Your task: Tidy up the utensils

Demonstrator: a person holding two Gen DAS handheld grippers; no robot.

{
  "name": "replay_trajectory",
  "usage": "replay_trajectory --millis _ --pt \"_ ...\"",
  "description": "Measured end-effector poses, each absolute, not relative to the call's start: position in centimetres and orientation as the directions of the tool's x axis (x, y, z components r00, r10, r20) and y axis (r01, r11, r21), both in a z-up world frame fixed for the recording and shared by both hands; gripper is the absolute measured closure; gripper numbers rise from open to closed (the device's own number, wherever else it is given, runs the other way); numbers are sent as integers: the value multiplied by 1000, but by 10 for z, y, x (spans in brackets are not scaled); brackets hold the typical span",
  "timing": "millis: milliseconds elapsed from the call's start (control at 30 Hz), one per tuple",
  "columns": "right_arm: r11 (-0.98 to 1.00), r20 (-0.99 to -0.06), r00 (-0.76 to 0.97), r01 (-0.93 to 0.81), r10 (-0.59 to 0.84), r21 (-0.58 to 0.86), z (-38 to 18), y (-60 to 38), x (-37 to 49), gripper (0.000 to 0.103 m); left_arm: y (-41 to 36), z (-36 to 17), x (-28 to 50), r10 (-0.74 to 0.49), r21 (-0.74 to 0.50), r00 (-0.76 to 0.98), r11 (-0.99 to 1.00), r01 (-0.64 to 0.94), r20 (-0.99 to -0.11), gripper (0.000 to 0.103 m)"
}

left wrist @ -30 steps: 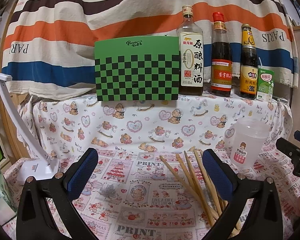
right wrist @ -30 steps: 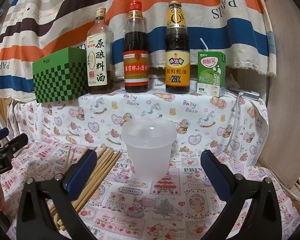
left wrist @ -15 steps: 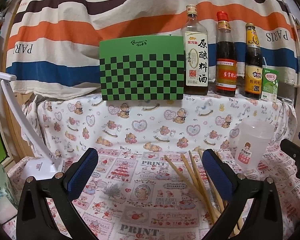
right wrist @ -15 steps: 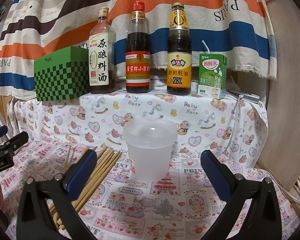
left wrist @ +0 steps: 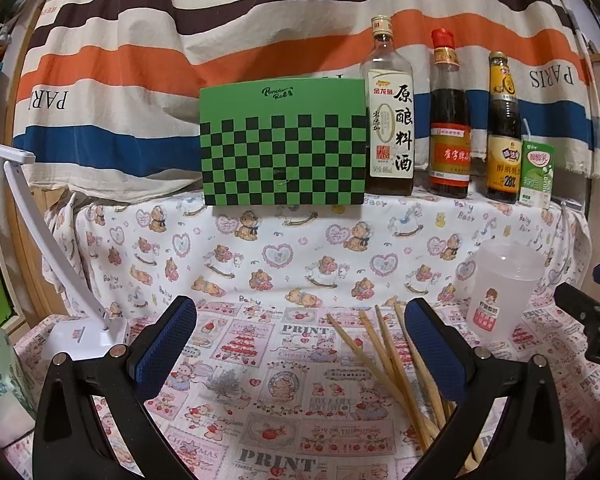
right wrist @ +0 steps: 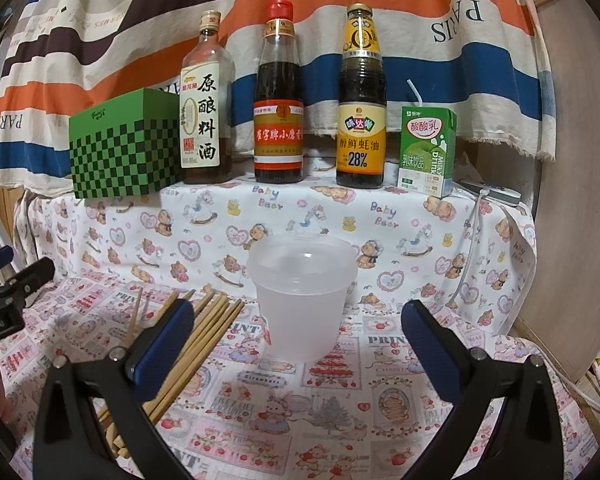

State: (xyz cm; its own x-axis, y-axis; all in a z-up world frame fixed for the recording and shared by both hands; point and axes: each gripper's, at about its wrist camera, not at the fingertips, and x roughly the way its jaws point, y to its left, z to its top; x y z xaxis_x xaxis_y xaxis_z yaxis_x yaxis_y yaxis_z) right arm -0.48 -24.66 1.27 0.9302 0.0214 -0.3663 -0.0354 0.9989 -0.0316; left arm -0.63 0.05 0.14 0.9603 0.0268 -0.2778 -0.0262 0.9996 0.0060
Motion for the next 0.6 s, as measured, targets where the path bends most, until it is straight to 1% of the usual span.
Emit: replay_trajectory --millis 100,267,467,600 --pt "999 -366 930 -36 21 -33 13 -246 -5 0 1 1 -6 41 13 956 999 -39 -291 0" --pt "999 -374 927 -36 25 -24 13 -245 -7 0 6 1 -9 -32 -24 954 999 26 -297 0" --pt "998 -355 935 -32 10 -58 13 -238 -13 0 -1 3 -7 6 18 955 1000 -1 -296 0" --pt "998 -349 937 -20 1 -53 13 -239 -15 0 1 3 -8 3 9 956 1000 -1 -295 0"
